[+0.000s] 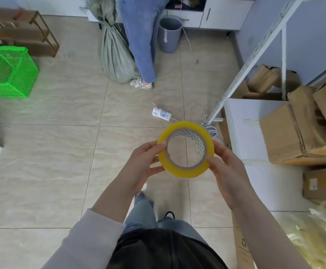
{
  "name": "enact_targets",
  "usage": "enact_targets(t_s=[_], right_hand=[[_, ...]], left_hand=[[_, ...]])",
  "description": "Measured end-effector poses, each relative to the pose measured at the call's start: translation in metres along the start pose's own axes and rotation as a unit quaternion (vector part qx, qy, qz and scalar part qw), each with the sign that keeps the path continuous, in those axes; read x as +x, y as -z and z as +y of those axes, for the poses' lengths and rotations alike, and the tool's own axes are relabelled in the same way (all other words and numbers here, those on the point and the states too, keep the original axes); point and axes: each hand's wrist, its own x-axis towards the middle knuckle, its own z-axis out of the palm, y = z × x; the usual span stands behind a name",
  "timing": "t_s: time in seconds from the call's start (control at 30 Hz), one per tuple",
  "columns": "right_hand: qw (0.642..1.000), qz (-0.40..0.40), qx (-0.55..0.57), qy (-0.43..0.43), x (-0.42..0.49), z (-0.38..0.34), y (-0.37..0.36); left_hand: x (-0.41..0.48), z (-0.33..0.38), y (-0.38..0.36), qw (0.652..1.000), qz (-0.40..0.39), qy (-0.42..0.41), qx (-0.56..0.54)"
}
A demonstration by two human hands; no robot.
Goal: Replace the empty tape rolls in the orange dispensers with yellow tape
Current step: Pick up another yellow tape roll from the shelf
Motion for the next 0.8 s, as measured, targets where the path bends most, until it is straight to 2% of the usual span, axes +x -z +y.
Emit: enact_targets(t_s=[0.17,0.4,0.67,0.8], right_hand=[[1.000,0.011,-0.007,-0.002,0.065,-0.027,-0.023],[0.997,0.077,0.013,0.011,0.142,-0.079,-0.054],[0.991,0.122,0.059,-0.012,0.197,-0.100,-0.053],[0.987,0.148,0.059,-0.016,0.223,-0.118,-0.036]], left_hand=[[0.063,0.050,0.008,1.000,-0.008,0.006,0.025],[0.150,0.131,0.011,0.997,-0.063,0.008,0.040],[0.226,0.166,-0.003,0.991,-0.111,0.063,0.046],[0.261,0.183,-0.032,0.984,-0.151,0.060,0.074]])
